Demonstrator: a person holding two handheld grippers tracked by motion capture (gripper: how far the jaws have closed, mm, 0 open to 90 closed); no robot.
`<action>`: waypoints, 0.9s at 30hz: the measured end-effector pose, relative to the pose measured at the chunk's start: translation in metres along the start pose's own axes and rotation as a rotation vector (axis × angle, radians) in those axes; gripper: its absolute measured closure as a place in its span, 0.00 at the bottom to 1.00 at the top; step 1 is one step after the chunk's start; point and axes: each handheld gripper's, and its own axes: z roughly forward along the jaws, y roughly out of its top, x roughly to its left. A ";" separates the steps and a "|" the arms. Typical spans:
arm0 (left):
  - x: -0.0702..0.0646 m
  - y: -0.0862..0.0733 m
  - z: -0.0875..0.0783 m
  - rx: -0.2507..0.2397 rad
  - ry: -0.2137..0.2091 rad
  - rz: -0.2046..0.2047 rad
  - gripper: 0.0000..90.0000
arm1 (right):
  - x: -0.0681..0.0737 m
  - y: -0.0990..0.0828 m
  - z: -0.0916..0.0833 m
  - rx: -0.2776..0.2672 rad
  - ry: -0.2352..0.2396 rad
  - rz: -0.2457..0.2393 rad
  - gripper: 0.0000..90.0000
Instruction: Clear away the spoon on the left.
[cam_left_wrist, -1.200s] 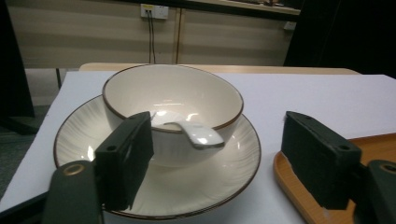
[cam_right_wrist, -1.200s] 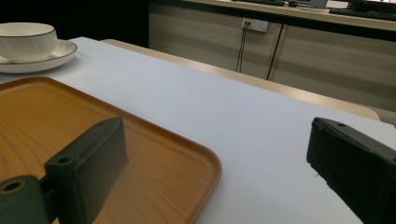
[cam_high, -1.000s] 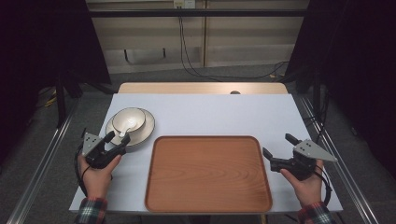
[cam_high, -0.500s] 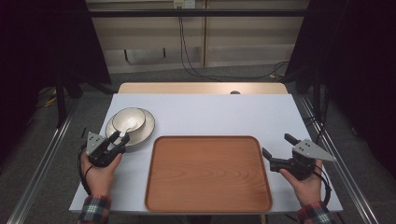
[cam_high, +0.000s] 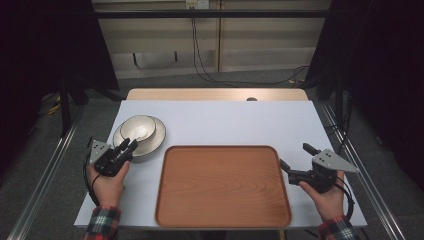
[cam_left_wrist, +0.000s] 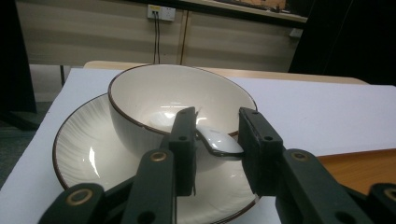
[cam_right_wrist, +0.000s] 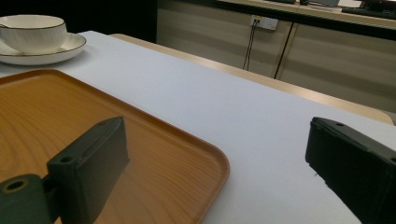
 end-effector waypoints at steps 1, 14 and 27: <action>0.000 0.000 0.000 0.001 0.002 -0.001 0.78 | 0.000 0.000 0.000 0.004 0.000 0.003 0.06; -0.002 0.001 0.002 -0.002 -0.022 -0.037 0.89 | -0.002 0.001 -0.002 -0.003 0.000 0.006 0.07; -0.001 0.008 0.003 -0.019 -0.025 -0.049 0.94 | -0.002 0.001 -0.003 -0.008 -0.005 0.013 0.05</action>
